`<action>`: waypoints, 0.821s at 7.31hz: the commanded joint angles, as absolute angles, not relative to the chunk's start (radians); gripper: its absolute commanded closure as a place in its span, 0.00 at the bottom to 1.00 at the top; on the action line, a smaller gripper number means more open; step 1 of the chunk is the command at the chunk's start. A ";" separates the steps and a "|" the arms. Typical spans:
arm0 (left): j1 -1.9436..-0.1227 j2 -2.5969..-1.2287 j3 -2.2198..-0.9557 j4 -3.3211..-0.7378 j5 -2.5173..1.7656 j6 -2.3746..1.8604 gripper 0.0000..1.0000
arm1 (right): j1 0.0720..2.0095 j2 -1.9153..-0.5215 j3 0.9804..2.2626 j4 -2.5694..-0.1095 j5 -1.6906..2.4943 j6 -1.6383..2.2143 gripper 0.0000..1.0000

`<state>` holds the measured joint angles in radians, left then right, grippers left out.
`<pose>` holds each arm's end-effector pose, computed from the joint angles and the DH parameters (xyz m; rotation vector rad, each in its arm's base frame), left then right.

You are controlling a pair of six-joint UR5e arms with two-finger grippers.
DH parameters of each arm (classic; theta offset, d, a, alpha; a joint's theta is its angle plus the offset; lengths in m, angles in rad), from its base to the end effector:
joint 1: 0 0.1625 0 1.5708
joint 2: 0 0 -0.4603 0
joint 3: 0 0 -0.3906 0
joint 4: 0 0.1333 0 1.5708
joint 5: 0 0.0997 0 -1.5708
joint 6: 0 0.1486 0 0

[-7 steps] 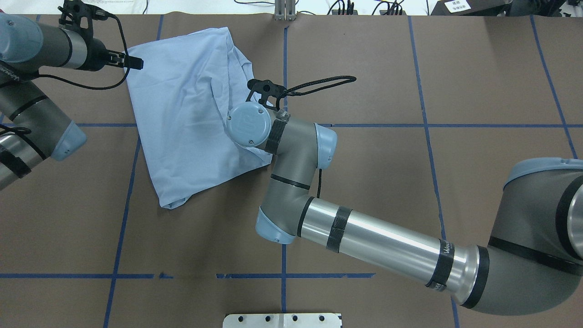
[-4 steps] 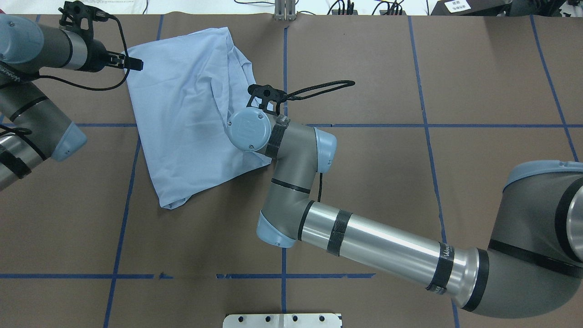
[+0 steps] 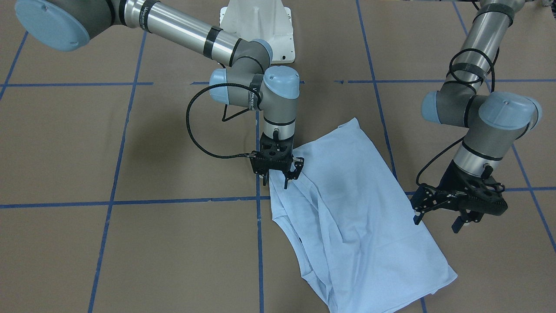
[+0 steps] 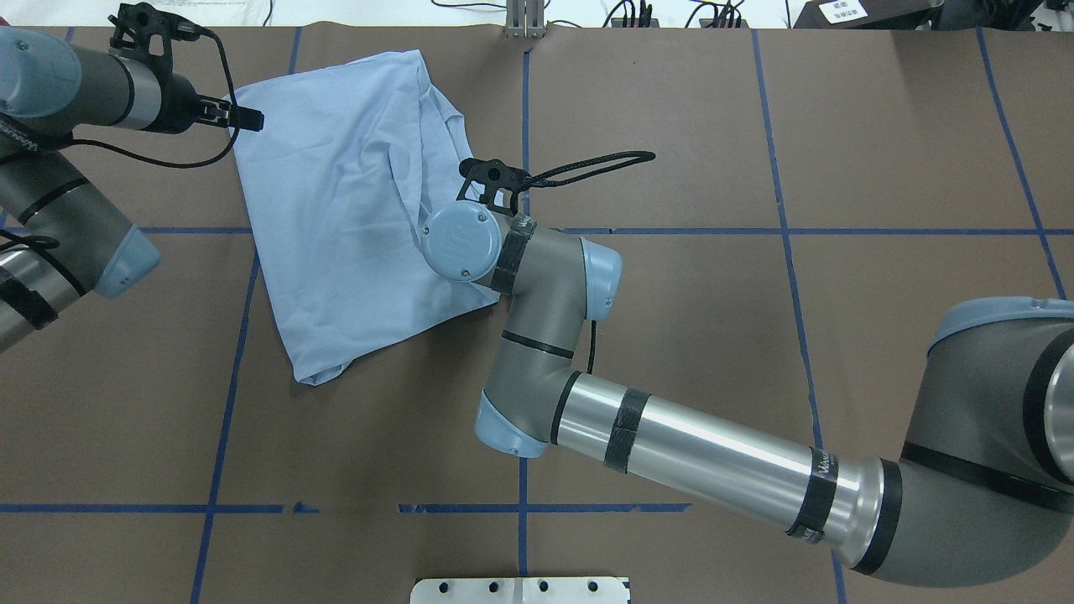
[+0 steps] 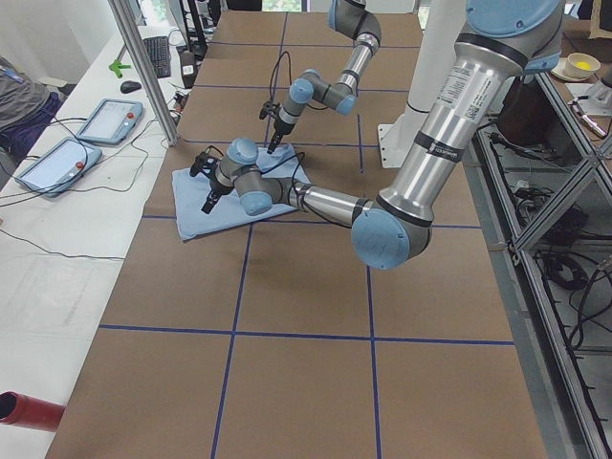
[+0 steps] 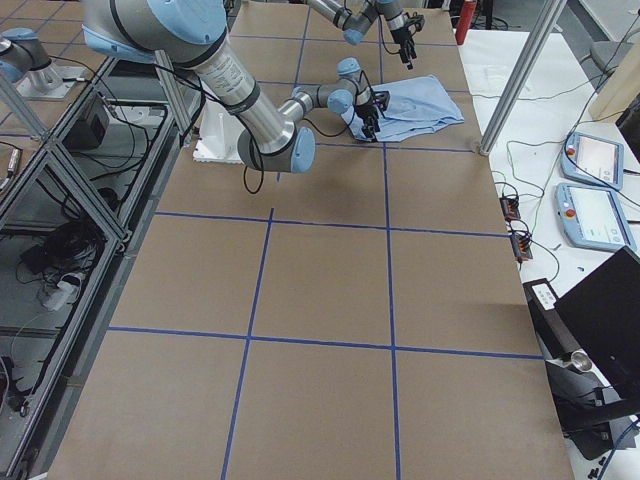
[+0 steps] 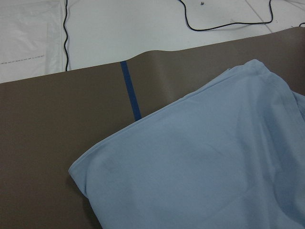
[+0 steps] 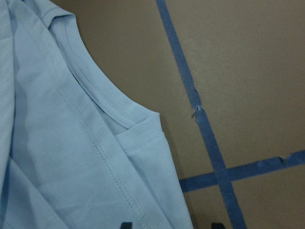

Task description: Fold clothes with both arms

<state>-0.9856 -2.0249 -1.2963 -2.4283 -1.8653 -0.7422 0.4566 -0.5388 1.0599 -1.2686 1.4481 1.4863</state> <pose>0.3443 -0.6828 0.4929 0.6453 0.8439 0.0107 -0.7498 -0.5371 0.2314 0.3336 -0.7668 0.4008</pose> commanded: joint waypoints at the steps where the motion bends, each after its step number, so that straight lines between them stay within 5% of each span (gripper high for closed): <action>1: -0.985 -2.025 -1.296 -2.428 -1.864 -0.741 0.00 | 0.456 -0.540 1.058 -1.269 1.448 1.486 0.37; 4: -0.986 -2.025 -1.296 -2.428 -1.864 -0.741 0.00 | 0.456 -0.538 1.058 -1.269 1.448 1.496 0.81; 6: -0.985 -2.025 -1.295 -2.428 -1.864 -0.741 0.00 | 0.456 -0.540 1.058 -1.269 1.448 1.490 0.84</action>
